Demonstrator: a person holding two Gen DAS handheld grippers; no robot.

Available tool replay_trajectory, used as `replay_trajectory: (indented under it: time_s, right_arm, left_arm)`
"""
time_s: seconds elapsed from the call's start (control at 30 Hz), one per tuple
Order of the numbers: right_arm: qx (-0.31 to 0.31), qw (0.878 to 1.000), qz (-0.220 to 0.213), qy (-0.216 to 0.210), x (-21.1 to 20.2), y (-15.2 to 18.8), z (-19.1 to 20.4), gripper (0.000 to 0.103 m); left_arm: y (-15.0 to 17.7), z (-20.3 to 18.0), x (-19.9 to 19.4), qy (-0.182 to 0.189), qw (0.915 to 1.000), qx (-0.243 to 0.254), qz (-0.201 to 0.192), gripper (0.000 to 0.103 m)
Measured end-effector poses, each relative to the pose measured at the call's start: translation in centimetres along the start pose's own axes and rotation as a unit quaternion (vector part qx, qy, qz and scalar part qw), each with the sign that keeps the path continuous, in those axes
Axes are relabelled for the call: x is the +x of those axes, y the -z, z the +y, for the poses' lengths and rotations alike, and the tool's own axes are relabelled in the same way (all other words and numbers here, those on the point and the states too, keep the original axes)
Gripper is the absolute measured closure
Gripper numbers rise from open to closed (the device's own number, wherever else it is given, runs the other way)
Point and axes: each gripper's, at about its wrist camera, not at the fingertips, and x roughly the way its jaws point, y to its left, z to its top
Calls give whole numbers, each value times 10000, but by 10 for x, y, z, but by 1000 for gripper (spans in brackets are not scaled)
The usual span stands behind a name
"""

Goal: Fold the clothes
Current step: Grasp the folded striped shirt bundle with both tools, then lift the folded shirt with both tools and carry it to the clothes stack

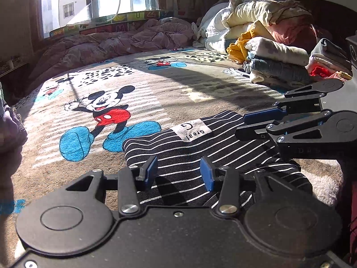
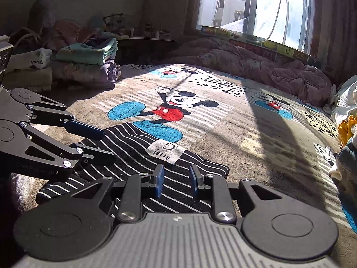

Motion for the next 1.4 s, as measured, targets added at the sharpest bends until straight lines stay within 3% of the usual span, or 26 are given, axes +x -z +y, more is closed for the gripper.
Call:
replay_trajectory:
  time_s: [0.07, 0.2, 0.23, 0.3, 0.37, 0.43, 0.53, 0.6, 0.67, 0.73, 0.9, 0.93, 0.97, 1.0, 1.1, 1.13, 1.17, 1.2, 1.23, 1.27, 1.37, 1.4]
  right_arm:
    - [110, 9995, 297, 50, 11, 23, 6, 77]
    - [657, 9976, 34, 194, 1, 35, 4, 77]
    - [825, 9963, -25, 232, -5, 34, 2, 77]
    - [1160, 9927, -144, 309, -16, 31, -1, 75]
    - [1609, 9860, -237, 382, -27, 32, -8, 53]
    - [2446, 9689, -203, 325, -32, 45, -24, 47]
    - [3495, 9369, 7, -29, -26, 68, -43, 47]
    - [4191, 9072, 91, -362, -20, 83, -52, 47]
    - [4696, 8805, 106, -639, -14, 93, -57, 47]
    - [4897, 8686, 107, -753, -4, 97, -60, 48]
    - [4945, 8649, 17, -857, 21, 90, -59, 49]
    - [4939, 8653, 3, -861, 25, 89, -58, 51]
    - [4979, 8627, -5, -886, 27, 89, -58, 61]
    - [5029, 8593, -19, -939, 28, 89, -58, 66]
    - [5068, 8549, -128, -1100, 18, 87, -57, 71]
    - [5036, 8563, -154, -1130, 11, 87, -56, 71]
    - [5024, 8580, -106, -1063, 7, 89, -56, 71]
    - [5012, 8596, -58, -995, 3, 92, -56, 64]
    - [4982, 8621, -47, -920, 0, 95, -56, 58]
    - [4929, 8660, -90, -834, -2, 99, -57, 55]
    - [4853, 8710, -127, -749, -1, 101, -57, 52]
    - [4812, 8735, -108, -735, 3, 99, -57, 50]
  left_arm:
    - [12, -5, 5, -61, 9999, -60, 141, 61]
    - [13, -12, 7, -201, 9998, -6, 93, 60]
    - [12, -10, 1, -203, 9996, -175, 27, 60]
    - [10, 0, -16, -175, 9974, -686, -156, 47]
    - [12, 15, -30, -109, 9903, -1358, -268, 40]
    - [21, 36, -35, 54, 9726, -2313, -236, 40]
    - [41, 64, -32, 346, 9299, -3659, -114, 39]
    - [51, 73, -29, 512, 9094, -4128, -49, 39]
    - [55, 75, -23, 733, 8971, -4357, -22, 39]
    - [59, 75, -16, 971, 8846, -4561, 5, 39]
    - [55, 60, 6, 929, 8832, -4596, 42, 42]
    - [55, 59, 7, 908, 8812, -4639, 48, 47]
    - [55, 57, 8, 881, 8792, -4682, 64, 63]
    - [55, 56, 9, 854, 8772, -4725, 80, 71]
    - [56, 49, -7, 878, 8661, -4920, 105, 75]
    - [58, 47, -13, 885, 8643, -4949, 154, 74]
    - [60, 46, -18, 865, 8636, -4965, 150, 67]
    - [63, 46, -21, 831, 8634, -4974, 121, 60]
    - [67, 48, -24, 792, 8644, -4965, 7, 45]
    - [68, 51, -26, 782, 8668, -4925, -90, 39]
    - [62, 59, -19, 681, 8803, -4694, -54, 36]
    - [62, 61, -15, 708, 8789, -4716, -11, 36]
